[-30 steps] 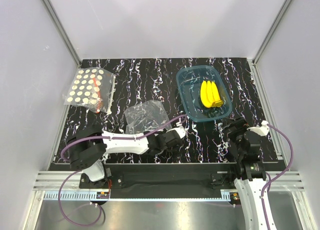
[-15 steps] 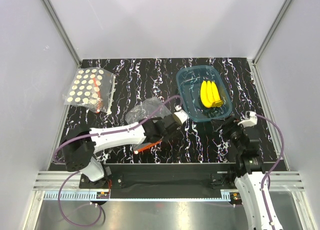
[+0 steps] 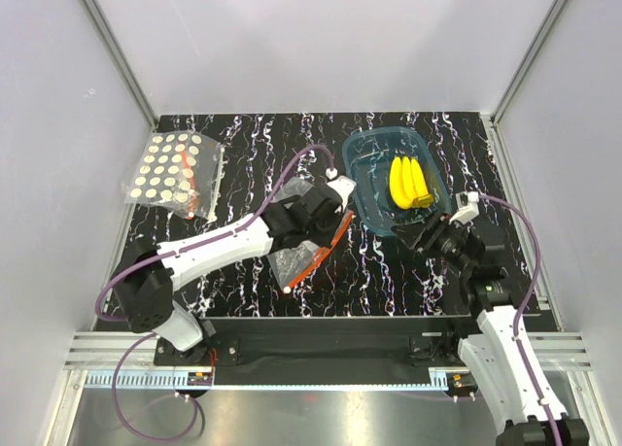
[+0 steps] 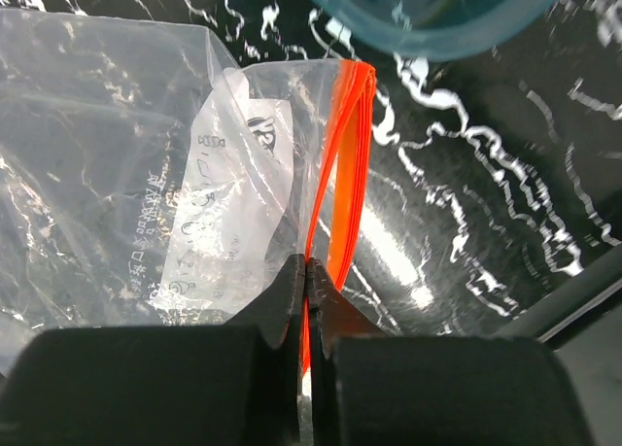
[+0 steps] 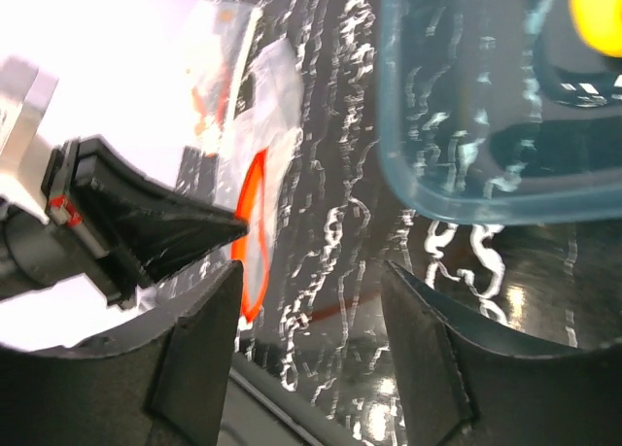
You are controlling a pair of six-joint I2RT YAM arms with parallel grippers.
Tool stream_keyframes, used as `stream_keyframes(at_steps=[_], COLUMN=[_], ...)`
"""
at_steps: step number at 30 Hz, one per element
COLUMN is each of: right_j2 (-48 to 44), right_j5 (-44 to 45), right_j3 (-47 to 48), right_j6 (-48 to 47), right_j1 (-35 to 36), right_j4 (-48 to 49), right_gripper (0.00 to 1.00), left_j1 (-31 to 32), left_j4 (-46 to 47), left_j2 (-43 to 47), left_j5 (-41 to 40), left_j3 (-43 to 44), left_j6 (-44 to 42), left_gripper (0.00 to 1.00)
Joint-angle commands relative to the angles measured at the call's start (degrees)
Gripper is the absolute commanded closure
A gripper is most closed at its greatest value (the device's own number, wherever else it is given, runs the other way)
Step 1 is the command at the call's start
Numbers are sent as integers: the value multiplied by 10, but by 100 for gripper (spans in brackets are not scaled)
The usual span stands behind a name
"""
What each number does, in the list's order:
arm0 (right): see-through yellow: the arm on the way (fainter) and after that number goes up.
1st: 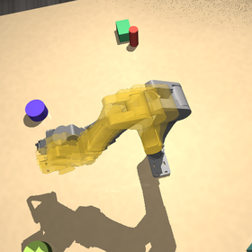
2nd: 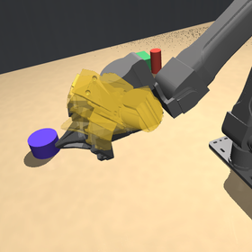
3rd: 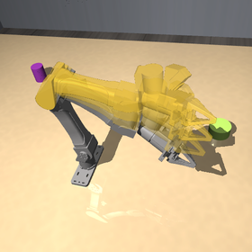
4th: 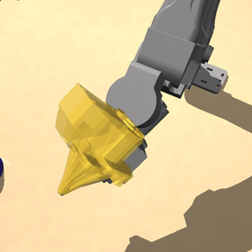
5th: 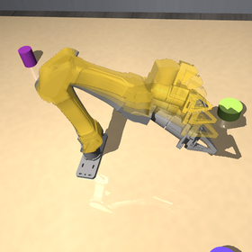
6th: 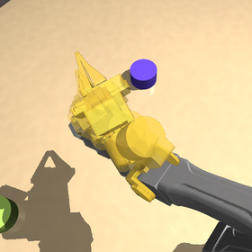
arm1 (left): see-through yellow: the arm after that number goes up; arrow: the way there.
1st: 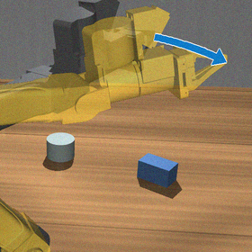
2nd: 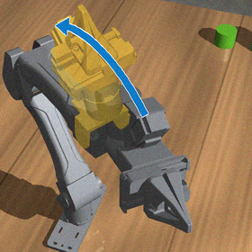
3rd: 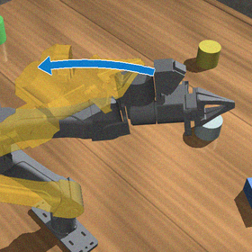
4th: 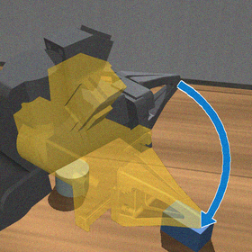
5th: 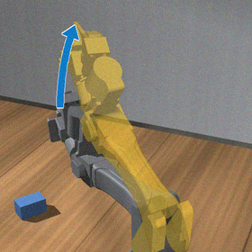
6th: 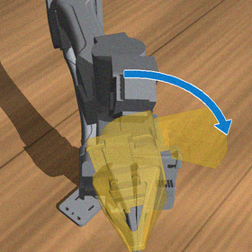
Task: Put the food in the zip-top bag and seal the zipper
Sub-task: Pick up the zipper food storage bag at the center of the board, then open the zipper of the food storage bag.
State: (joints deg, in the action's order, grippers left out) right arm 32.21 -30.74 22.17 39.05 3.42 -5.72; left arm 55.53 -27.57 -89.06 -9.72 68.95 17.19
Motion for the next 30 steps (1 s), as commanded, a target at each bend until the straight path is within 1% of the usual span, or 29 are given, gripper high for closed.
stream_keyframes(at_steps=[1,3,4,5,6,7,9,13,16,22,25,30], right_j2=[29,63,77,105,116,129,165,229,280,327,349,378], right_j5=[2,31,65,81,97,128,157,185,207,228,241,256], right_j3=[37,52,57,64,67,66,69,80,90,115,131,146], right_j6=[5,4,2,2,7,11,19,25,23,13,9,8], right_j1=[32,83,104,125,167,183,222,271,301,339,356,373], right_j4=[25,28,38,47,51,90,115,173,208,243,245,249], right_gripper=[36,36,36,37,37,38,40,42,42,43,45,51], left_j1=[-20,-28,-37,-41,-45,-54,-61,-80,-89,-96,-99,-103], left_j4=[10,16,20,23,27,30,37,39,40,38,35,35], left_j2=[14,15,16,17,18,20,23,32,41,48,52,65], left_j5=[39,47,59,65,71,82,94,123,138,160,165,170], left_j3=[36,40,39,40,40,39,39,39,37,39,40,38], left_j6=[25,33,35,42,44,47,53,58,62,66,66,69], left_gripper=[100,100,100,100,100,100,100,100,100,100,100,100])
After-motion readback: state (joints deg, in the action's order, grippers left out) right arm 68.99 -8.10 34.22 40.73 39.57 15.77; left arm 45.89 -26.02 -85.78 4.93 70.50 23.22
